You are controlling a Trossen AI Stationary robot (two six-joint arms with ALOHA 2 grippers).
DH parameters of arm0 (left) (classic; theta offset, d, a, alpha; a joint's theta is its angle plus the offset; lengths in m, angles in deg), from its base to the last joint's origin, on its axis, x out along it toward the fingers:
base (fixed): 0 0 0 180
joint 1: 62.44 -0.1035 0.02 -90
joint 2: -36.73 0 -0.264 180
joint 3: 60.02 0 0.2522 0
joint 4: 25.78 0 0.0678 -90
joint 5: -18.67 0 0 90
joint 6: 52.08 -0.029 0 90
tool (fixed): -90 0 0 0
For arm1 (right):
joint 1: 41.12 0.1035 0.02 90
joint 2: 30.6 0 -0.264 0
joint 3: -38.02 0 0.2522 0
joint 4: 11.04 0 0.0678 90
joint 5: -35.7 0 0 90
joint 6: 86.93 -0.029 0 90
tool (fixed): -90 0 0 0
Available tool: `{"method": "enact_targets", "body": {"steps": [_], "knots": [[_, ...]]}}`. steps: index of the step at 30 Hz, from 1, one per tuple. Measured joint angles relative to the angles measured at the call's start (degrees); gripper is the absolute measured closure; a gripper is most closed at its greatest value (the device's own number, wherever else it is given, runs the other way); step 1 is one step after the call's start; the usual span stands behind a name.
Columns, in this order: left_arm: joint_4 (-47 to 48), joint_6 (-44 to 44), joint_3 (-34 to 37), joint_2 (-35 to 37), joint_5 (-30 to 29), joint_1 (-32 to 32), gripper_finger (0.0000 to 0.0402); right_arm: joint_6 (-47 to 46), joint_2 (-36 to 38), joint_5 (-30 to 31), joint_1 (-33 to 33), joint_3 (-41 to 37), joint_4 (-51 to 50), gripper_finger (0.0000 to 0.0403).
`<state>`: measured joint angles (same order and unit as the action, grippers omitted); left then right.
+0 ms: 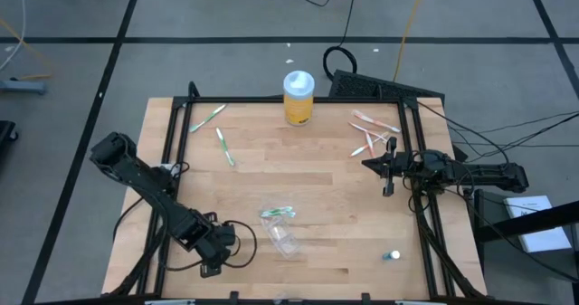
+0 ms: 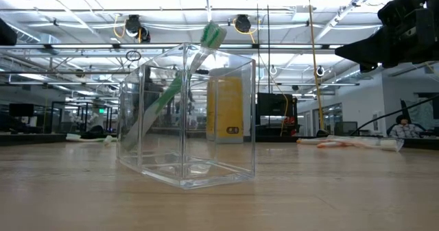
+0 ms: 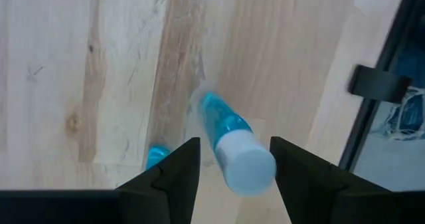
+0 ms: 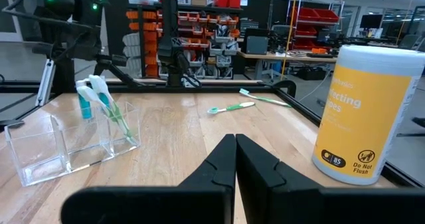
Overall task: Pick & Place toothbrushing station
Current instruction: Put the blue mouthwash into the transparent organizer
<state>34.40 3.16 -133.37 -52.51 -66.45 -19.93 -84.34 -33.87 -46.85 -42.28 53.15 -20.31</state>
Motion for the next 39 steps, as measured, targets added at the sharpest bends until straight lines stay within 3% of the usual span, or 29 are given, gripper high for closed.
{"method": "enact_targets", "body": {"steps": [39], "knots": [[-0.18,-1.2,0.0,-0.8,1.22,-0.13,0.0216,0.0,-0.01,0.0,0.0,0.0,0.0,0.0399]]}}
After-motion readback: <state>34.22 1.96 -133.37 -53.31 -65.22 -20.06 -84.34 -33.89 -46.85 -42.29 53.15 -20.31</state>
